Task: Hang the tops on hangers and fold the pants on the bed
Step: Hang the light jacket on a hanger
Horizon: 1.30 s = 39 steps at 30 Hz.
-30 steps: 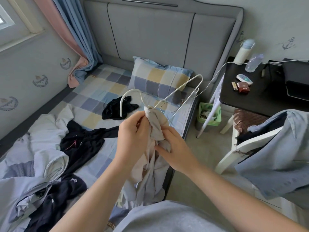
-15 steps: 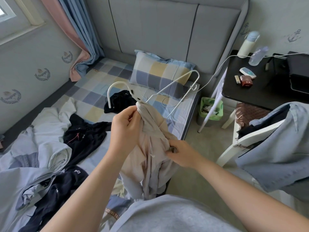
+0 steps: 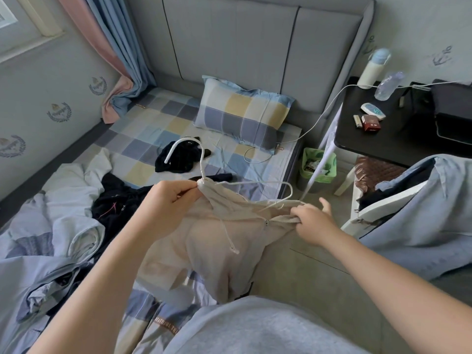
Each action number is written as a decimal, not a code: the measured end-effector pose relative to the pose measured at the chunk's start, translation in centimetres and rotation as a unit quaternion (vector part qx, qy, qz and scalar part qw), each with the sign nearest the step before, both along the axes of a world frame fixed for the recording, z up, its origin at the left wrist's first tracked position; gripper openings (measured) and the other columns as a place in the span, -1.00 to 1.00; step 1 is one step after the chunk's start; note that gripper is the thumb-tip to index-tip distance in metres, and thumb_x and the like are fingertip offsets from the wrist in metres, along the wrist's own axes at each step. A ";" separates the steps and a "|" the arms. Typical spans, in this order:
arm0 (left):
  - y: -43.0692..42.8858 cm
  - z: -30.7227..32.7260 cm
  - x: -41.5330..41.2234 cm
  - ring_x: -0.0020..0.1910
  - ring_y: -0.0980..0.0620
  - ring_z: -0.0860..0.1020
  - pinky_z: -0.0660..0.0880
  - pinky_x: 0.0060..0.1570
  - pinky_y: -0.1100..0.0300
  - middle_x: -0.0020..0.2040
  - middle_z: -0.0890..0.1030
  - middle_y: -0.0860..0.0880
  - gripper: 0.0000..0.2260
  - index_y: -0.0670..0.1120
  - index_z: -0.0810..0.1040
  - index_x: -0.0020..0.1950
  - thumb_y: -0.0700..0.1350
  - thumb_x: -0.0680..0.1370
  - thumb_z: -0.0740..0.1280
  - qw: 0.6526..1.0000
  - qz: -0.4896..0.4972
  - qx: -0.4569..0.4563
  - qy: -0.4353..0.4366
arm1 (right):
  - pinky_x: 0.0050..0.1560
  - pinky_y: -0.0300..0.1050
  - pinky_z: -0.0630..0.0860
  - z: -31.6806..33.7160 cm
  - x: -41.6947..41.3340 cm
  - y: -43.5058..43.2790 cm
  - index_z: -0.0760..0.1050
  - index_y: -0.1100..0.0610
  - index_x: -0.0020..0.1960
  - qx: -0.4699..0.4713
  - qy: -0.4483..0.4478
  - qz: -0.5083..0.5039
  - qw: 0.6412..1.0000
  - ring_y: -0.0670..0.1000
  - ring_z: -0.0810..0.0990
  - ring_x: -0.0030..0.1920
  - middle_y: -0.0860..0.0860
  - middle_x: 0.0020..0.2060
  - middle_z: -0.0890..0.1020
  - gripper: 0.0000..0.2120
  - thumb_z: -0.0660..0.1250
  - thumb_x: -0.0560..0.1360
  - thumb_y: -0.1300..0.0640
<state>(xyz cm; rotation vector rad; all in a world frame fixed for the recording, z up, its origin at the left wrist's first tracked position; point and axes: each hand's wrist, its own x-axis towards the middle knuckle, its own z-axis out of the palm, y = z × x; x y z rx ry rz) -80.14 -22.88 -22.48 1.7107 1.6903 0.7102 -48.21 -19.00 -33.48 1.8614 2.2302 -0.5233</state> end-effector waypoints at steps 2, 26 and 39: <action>-0.1 -0.2 0.1 -0.53 0.13 0.24 0.20 -0.49 0.31 -0.46 0.42 -0.05 -0.74 -0.13 0.68 -0.10 -0.02 0.64 0.30 0.999 -0.030 -0.015 0.036 | 0.53 0.15 -0.04 0.9 0.6 0.6 0.43 -0.06 -0.06 0.040 0.013 -0.009 0.999 -0.01 0.49 0.20 -0.14 -0.15 0.50 -0.77 0.12 0.52 0.25; 0.7 -3.6 7.1 0.05 0.06 0.41 0.29 0.06 0.27 0.07 0.51 0.09 -0.76 0.03 0.52 0.03 0.18 0.54 0.35 0.970 0.140 0.199 0.023 | -0.05 0.00 0.33 11.5 -5.5 0.0 0.42 0.27 -0.05 -0.093 0.539 -0.099 0.831 0.03 0.41 -0.15 0.07 -0.21 0.44 -0.67 0.32 0.42 0.00; 6.3 -1.7 7.1 -0.16 -0.05 0.42 0.37 -0.17 0.02 -0.14 0.51 -0.14 -0.83 -0.11 0.45 -0.12 -0.26 0.51 0.09 0.878 0.313 0.015 -0.362 | -0.18 0.04 0.46 14.1 -5.6 1.3 0.40 0.10 -0.12 0.071 0.392 -0.024 0.917 -0.05 0.42 -0.44 0.18 -0.44 0.51 -0.78 0.19 0.67 0.03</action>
